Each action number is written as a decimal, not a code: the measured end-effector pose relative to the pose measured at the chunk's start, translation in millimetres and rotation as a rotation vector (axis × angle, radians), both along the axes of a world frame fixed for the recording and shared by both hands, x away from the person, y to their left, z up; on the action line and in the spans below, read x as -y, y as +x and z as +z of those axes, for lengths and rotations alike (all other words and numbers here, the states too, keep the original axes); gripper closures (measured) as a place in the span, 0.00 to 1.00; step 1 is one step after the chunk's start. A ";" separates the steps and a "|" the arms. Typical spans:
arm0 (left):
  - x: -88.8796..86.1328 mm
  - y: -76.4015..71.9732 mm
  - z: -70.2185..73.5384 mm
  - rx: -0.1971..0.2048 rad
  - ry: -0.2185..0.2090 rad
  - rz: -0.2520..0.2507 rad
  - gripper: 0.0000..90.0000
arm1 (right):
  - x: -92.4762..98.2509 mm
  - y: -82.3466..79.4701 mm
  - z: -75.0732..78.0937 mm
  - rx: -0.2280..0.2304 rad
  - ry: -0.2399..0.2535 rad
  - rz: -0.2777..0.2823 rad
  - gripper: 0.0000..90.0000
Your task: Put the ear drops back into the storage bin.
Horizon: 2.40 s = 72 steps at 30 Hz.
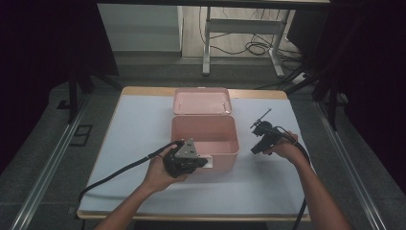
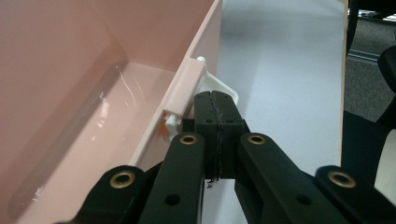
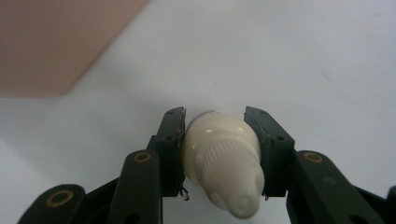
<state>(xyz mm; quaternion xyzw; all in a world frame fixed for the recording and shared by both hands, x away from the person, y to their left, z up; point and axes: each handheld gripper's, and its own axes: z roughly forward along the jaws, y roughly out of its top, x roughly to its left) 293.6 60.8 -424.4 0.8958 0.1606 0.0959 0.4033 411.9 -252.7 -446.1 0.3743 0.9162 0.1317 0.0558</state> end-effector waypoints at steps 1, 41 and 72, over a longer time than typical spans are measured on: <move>-0.1 0.0 0.1 0.001 0.002 -0.001 1.00 | 0.4 -0.7 3.5 0.007 0.003 0.005 0.67; -1.2 -0.2 -0.1 0.000 -0.001 0.003 1.00 | -55.1 -15.6 110.8 0.147 0.125 0.155 0.67; -1.7 0.4 0.3 -0.003 0.002 0.000 1.00 | -96.3 -6.1 108.8 0.143 0.129 0.206 0.67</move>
